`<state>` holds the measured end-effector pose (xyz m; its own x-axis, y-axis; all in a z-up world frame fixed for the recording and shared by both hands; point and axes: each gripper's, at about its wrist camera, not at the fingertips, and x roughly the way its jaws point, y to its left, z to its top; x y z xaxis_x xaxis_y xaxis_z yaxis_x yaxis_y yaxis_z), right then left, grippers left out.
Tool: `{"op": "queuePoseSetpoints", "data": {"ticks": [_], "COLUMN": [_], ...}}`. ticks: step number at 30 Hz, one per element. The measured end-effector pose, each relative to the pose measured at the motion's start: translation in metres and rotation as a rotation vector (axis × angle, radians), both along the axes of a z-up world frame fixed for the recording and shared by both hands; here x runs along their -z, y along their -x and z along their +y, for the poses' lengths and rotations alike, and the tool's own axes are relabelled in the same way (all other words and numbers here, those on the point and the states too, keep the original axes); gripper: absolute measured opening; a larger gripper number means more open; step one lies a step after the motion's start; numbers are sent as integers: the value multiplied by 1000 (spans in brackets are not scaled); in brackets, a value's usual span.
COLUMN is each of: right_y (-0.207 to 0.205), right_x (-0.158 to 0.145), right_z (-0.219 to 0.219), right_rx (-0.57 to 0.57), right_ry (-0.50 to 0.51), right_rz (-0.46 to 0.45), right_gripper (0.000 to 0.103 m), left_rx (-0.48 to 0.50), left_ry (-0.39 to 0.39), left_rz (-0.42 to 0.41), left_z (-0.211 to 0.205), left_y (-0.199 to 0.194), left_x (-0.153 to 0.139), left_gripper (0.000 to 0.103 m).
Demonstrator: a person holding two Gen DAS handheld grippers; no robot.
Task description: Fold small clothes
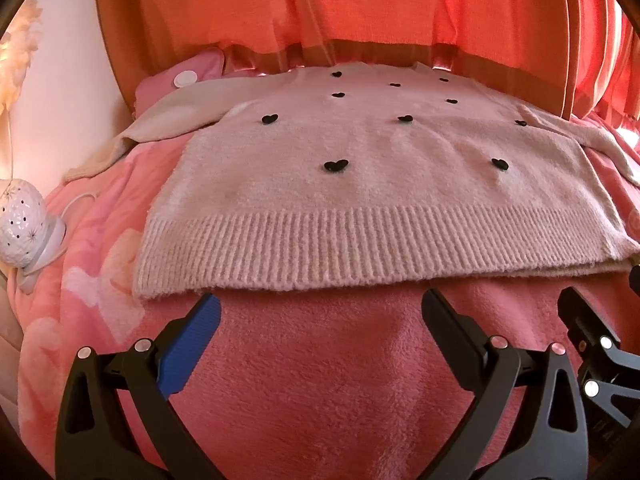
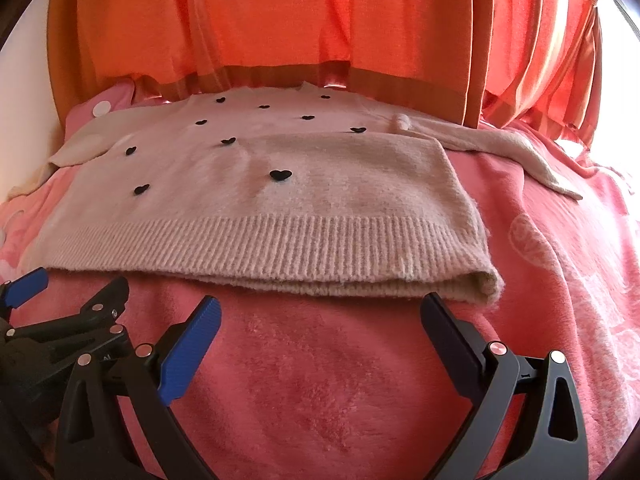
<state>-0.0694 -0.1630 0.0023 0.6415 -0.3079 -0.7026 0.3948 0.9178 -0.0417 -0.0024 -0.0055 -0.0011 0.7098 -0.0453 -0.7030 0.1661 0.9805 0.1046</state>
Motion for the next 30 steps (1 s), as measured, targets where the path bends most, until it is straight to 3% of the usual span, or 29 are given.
{"op": "queuePoseSetpoints", "data": {"ticks": [30], "right_y": [5], "right_x": [3], "right_z": [0], "right_rx": [5], "right_ry": [-11], "right_rz": [-1], "right_gripper": [98], "left_rx": [6], "left_ry": [-7], "left_rz": [-3], "left_z": [-1], "left_y": [2], "left_x": [2], "left_gripper": [98]}}
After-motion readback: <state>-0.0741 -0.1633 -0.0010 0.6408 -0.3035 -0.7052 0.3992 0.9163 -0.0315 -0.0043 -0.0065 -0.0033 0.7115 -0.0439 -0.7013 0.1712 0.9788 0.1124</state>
